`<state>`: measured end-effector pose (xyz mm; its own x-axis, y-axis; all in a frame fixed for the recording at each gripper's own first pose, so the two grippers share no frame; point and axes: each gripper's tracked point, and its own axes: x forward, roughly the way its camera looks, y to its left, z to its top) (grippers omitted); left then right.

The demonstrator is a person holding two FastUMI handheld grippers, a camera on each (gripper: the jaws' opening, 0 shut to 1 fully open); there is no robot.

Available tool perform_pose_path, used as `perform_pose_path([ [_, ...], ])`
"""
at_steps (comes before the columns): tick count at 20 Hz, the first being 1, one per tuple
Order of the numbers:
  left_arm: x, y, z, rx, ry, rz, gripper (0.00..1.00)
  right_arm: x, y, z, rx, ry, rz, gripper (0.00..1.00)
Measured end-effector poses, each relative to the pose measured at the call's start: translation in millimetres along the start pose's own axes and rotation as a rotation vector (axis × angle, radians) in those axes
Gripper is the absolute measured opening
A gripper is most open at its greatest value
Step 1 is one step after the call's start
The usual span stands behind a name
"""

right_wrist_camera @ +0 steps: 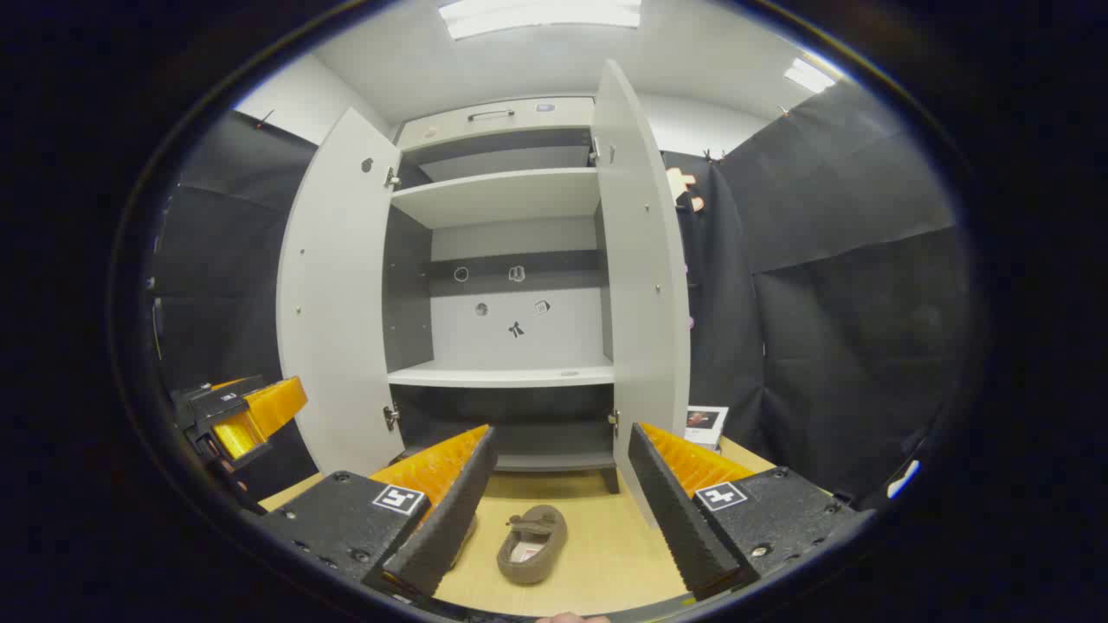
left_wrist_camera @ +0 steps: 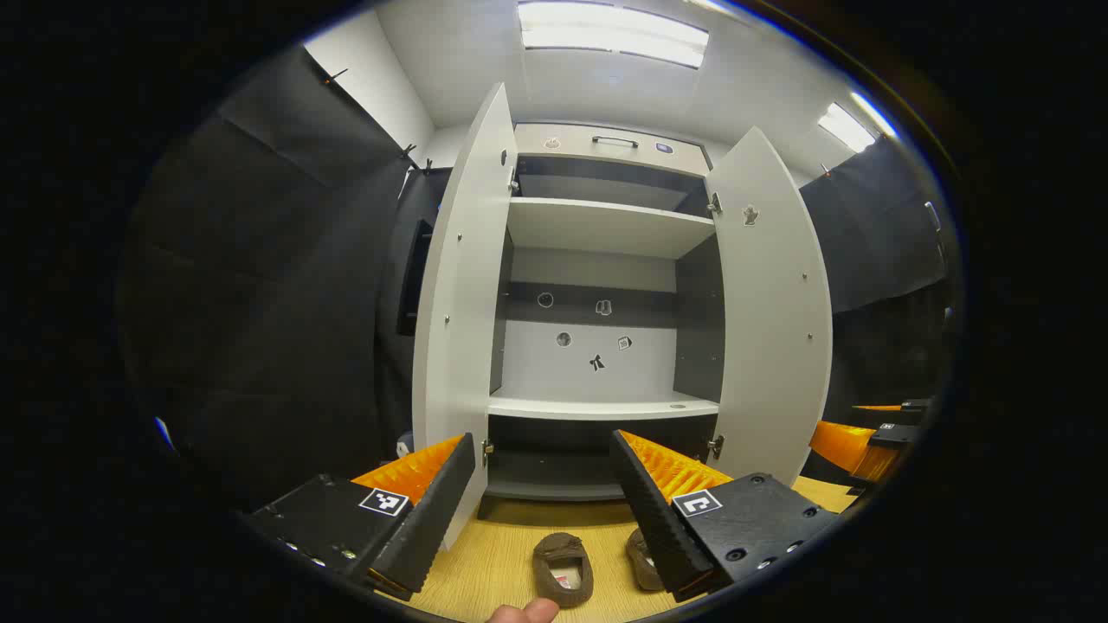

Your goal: Grab one shoe with the right hand and put it into the shoe cabinet, grab the other shoe with the left hand and put it into the shoe cabinet; then close the right door with the right hand and the left door with the left hand.

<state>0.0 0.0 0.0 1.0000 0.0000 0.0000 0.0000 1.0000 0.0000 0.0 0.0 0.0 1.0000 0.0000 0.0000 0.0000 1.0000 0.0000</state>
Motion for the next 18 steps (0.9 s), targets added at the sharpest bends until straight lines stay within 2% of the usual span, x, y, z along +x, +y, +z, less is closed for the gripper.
perform_pose_path([
  [1,-0.9,-0.1,-0.6,0.0,0.0,0.001,0.95,-0.1,0.5,0.7,0.0,0.0,0.001,0.99],
  [2,0.1,-0.3,0.8,0.0,-0.001,0.001,0.95,-0.4,0.5,0.3,0.001,0.001,0.001,0.94],
  [4,0.4,-0.9,0.5,-0.001,-0.002,-0.002,0.95,-0.7,0.4,1.1,0.003,0.001,0.001,0.98],
  [5,0.3,-1.1,-0.5,0.0,-0.001,-0.002,0.95,-0.5,0.5,1.6,0.003,0.0,0.001,0.94],
  [9,-0.6,-1.2,0.9,-0.003,-0.001,-0.004,0.95,-1.1,0.7,2.2,0.0,0.0,0.0,0.94],
  [10,-1.3,-0.9,-0.4,-0.005,0.001,-0.005,0.95,-1.6,1.4,1.2,-0.001,0.001,0.001,0.98],
  [11,-1.9,-0.9,-1.5,-0.005,0.004,-0.004,0.95,-1.6,2.1,0.6,-0.001,0.003,0.002,0.94],
  [12,-1.7,-1.2,-2.5,-0.006,0.008,-0.004,0.95,-1.9,2.0,0.1,0.0,0.004,0.002,0.98],
  [14,-3.0,-1.5,-2.7,-0.008,0.01,-0.004,0.95,-1.7,3.4,-2.2,0.0,0.009,0.005,0.94],
  [15,-3.5,-1.1,-2.9,-0.006,0.009,-0.003,0.95,-1.6,3.5,-2.9,0.0,0.012,0.004,0.98],
  [16,-3.0,0.3,-2.7,-0.003,0.009,-0.001,0.95,-1.6,4.0,-3.7,0.002,0.014,0.005,0.94],
  [18,-2.3,0.9,-1.7,0.0,0.008,0.001,0.95,-0.6,4.8,-5.7,0.003,0.018,0.006,0.94],
])
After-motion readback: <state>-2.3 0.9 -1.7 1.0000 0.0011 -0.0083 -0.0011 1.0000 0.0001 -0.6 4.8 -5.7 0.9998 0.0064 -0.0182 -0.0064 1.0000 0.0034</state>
